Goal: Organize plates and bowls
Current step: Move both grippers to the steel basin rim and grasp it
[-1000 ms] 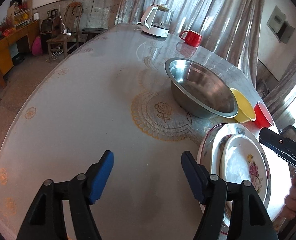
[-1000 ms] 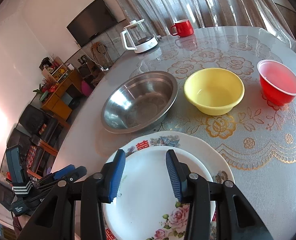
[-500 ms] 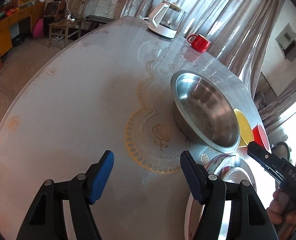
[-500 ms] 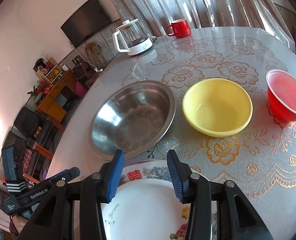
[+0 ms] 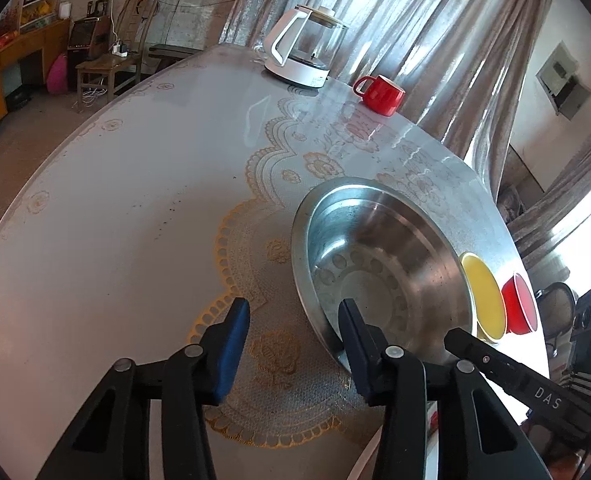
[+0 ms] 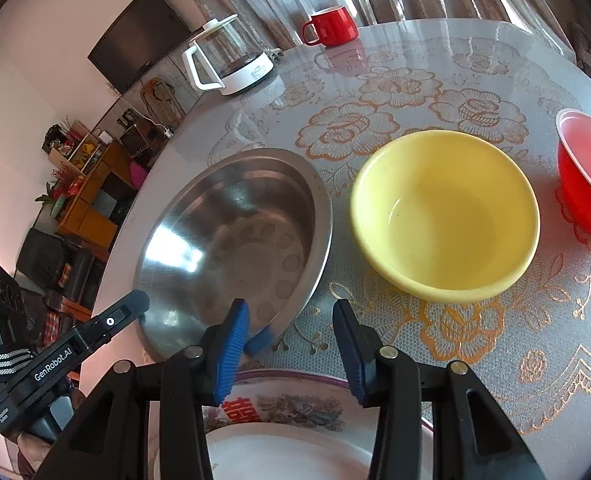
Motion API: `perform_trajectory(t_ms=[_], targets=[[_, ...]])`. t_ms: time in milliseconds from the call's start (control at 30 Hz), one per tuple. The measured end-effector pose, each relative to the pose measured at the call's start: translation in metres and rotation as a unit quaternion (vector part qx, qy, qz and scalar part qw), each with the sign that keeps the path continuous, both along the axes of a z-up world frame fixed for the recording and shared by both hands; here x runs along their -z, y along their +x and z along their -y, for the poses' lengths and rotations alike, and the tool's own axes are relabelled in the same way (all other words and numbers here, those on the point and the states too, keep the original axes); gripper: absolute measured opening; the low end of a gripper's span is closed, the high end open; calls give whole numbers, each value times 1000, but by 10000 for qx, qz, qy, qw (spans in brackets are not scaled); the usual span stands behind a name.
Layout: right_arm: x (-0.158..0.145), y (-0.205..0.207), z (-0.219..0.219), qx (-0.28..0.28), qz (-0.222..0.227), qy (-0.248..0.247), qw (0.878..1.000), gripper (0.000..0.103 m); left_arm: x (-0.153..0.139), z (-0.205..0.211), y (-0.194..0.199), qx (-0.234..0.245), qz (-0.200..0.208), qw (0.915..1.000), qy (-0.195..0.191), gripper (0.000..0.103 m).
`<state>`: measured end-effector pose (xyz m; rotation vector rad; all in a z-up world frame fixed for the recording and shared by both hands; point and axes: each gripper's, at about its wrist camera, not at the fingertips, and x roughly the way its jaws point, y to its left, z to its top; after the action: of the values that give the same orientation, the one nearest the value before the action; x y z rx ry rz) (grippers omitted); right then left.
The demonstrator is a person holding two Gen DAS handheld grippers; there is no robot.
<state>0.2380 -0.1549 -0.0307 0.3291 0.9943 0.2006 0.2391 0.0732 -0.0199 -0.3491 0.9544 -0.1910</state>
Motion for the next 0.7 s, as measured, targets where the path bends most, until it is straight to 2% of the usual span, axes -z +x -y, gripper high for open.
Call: perform_trajectory(t_ms=[133, 200, 300, 400, 700], targets=[[0, 5, -7, -116, 60, -197, 9997, 27, 3, 3, 3, 138, -3, 9998, -164, 29], [-2, 6, -13, -214, 101, -346, 9991, 25, 1, 7, 0, 205, 62, 9997, -99, 23], [-6, 5, -21, -320, 237, -552, 9977, 25, 1, 8, -7, 197, 175, 9996, 127, 22], [-8, 2, -28, -439, 299, -677, 9963, 25, 2, -1, -14, 80, 165, 9998, 25, 22], [-7, -13, -63, -967, 304, -571, 9932, 25, -4, -37, -59, -394, 256, 9987, 179, 25]])
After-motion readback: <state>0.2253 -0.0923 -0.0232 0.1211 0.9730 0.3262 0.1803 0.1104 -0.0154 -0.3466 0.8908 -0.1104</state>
